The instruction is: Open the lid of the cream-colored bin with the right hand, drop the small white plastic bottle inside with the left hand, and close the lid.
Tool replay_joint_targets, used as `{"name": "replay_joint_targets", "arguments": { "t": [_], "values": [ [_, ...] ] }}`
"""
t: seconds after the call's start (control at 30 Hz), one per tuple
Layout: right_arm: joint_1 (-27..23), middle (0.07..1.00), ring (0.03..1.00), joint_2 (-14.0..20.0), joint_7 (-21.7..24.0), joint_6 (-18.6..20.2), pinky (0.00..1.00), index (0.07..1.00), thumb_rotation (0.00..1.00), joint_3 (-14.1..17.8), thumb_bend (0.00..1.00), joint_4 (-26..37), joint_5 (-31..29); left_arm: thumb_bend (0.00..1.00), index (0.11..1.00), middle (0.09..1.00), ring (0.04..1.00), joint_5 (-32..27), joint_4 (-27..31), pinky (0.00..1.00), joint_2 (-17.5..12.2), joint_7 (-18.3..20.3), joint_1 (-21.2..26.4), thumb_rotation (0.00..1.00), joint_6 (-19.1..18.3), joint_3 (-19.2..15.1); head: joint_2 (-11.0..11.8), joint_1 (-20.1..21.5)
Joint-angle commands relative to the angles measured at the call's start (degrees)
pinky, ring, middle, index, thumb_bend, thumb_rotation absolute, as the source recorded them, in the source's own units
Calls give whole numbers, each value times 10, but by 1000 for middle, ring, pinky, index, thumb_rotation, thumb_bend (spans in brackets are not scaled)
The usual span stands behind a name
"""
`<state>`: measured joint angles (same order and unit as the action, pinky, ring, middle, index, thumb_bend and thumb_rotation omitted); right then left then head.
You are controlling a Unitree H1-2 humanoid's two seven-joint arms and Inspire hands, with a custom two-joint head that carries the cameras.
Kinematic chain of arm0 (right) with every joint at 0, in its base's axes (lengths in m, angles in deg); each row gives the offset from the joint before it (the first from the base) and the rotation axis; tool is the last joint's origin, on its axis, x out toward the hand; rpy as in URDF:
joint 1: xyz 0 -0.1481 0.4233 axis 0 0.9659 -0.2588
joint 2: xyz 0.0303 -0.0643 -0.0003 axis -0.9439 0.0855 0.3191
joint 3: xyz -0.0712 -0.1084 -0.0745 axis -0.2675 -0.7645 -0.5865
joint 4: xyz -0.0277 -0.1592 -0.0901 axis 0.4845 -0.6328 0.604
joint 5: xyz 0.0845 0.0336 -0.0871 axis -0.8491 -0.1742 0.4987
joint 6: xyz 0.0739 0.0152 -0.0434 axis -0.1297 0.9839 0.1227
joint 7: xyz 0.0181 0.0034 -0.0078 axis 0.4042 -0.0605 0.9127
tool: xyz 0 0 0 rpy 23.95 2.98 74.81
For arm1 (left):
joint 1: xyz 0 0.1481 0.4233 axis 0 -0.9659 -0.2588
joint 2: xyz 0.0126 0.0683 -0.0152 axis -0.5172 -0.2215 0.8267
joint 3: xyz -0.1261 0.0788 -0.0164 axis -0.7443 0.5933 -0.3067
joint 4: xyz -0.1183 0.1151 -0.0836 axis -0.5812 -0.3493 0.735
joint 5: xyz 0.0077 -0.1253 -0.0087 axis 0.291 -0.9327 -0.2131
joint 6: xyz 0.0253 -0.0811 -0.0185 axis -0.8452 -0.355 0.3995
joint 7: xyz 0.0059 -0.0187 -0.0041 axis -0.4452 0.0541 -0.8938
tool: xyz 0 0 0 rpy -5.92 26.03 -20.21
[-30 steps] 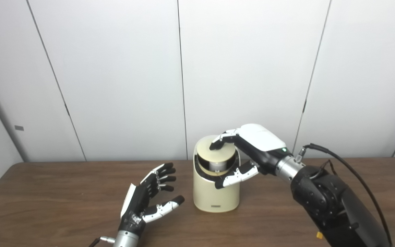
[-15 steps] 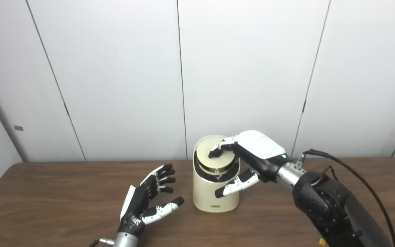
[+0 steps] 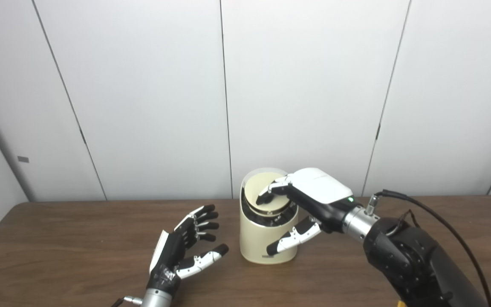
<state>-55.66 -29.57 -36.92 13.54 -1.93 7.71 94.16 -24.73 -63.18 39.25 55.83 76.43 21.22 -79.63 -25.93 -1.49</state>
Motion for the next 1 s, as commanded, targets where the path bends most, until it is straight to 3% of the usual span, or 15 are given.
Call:
{"name": "replay_joint_targets", "arguments": {
  "t": [0.0, 0.97],
  "values": [
    [-10, 713, 842, 4, 4, -6, 874, 708, 493, 3, 688, 17, -1, 751, 840, 803, 745, 7, 7, 640, -4, -5, 10, 205, 12, -1, 0, 0],
    [27, 721, 850, -12, -45, 13, 856, 718, 503, 22, 672, -28, 20, 707, 845, 817, 757, -2, 34, 646, -13, 6, -6, 150, -4, -2, -19, 2]
  ]
}}
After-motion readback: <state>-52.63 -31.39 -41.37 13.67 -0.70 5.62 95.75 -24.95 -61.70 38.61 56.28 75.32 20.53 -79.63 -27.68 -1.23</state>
